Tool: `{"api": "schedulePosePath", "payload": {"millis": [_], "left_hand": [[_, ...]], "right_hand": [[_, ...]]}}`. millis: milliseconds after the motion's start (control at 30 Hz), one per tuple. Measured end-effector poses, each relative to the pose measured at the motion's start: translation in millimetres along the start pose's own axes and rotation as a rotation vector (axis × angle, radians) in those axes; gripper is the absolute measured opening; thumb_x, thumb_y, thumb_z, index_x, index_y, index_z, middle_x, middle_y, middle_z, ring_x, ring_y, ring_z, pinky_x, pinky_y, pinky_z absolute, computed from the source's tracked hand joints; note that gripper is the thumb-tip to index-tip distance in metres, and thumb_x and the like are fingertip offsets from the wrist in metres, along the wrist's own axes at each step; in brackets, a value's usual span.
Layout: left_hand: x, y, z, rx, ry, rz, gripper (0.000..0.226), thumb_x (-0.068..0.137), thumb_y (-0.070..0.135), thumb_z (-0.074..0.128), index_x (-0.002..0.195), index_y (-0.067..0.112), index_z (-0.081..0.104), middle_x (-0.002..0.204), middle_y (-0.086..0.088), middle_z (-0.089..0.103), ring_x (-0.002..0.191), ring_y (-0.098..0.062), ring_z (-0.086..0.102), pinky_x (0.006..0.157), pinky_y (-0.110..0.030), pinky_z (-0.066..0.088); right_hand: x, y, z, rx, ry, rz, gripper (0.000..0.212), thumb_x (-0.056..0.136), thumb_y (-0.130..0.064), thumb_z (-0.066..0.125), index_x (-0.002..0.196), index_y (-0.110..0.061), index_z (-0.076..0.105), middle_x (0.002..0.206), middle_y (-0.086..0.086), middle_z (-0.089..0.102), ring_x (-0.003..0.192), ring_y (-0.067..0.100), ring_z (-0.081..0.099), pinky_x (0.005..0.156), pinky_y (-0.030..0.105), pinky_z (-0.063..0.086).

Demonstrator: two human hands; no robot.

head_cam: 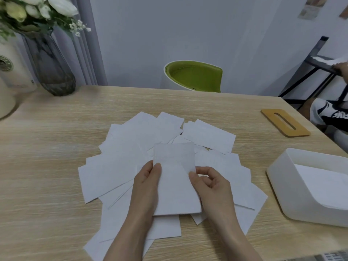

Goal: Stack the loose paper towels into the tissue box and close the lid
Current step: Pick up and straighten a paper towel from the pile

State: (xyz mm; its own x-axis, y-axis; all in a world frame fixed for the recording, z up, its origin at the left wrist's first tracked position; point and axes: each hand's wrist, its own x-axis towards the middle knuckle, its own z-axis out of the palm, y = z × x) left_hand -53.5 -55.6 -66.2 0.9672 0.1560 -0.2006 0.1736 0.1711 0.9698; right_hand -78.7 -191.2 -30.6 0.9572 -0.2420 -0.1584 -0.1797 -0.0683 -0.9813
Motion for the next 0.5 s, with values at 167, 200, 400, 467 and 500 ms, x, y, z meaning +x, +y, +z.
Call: {"api": "schedulePosePath", "payload": {"millis": [167, 200, 400, 467, 500], "left_hand": [[0.9, -0.6, -0.9, -0.040, 0.001, 0.003, 0.031, 0.100, 0.022, 0.048, 0.091, 0.035, 0.074, 0.097, 0.005, 0.076, 0.091, -0.015, 0.072, 0.076, -0.034, 0.052], [1.0, -0.9, -1.2, -0.041, -0.003, 0.003, 0.030, 0.100, 0.022, 0.048, 0.092, 0.035, 0.074, 0.097, 0.005, 0.076, 0.091, -0.015, 0.072, 0.076, -0.034, 0.052], [0.9, -1.8, -1.2, -0.032, -0.011, 0.024, 0.030, 0.100, 0.022, 0.049, 0.087, 0.032, 0.074, 0.094, 0.003, 0.076, 0.089, -0.016, 0.071, 0.078, -0.036, 0.053], [0.5, -1.4, -1.2, -0.039, -0.016, 0.028, 0.032, 0.100, 0.022, 0.048, 0.087, 0.035, 0.074, 0.094, 0.006, 0.076, 0.087, -0.012, 0.071, 0.073, -0.032, 0.051], [0.4, -1.3, -1.0, -0.041, -0.016, 0.032, 0.032, 0.100, 0.021, 0.048, 0.087, 0.036, 0.074, 0.093, 0.006, 0.076, 0.085, -0.011, 0.071, 0.072, -0.031, 0.050]], "right_hand": [[11.9, 1.8, -39.2, -0.184, 0.079, -0.106, 0.004, 0.085, -0.024, 0.068, 0.088, -0.027, 0.069, 0.068, -0.005, 0.068, 0.061, 0.003, 0.055, 0.063, 0.020, 0.042], [16.7, 3.0, -51.3, -0.289, 0.121, -0.133, 0.007, 0.084, -0.025, 0.069, 0.090, -0.029, 0.069, 0.072, -0.008, 0.067, 0.067, 0.000, 0.056, 0.068, 0.023, 0.042], [46.6, 7.4, -103.6, -1.037, 0.050, -0.127, 0.055, 0.078, -0.050, 0.068, 0.128, -0.033, 0.052, 0.123, -0.017, 0.052, 0.125, 0.013, 0.033, 0.094, 0.030, 0.023], [50.9, 9.2, -108.1, -1.091, -0.015, -0.121, 0.064, 0.074, -0.056, 0.068, 0.131, -0.037, 0.047, 0.123, -0.017, 0.047, 0.127, 0.011, 0.029, 0.085, 0.027, 0.016], [51.9, 10.3, -109.3, -1.103, -0.023, -0.136, 0.065, 0.073, -0.057, 0.069, 0.131, -0.038, 0.047, 0.120, -0.018, 0.046, 0.125, 0.010, 0.028, 0.083, 0.026, 0.014]]}}
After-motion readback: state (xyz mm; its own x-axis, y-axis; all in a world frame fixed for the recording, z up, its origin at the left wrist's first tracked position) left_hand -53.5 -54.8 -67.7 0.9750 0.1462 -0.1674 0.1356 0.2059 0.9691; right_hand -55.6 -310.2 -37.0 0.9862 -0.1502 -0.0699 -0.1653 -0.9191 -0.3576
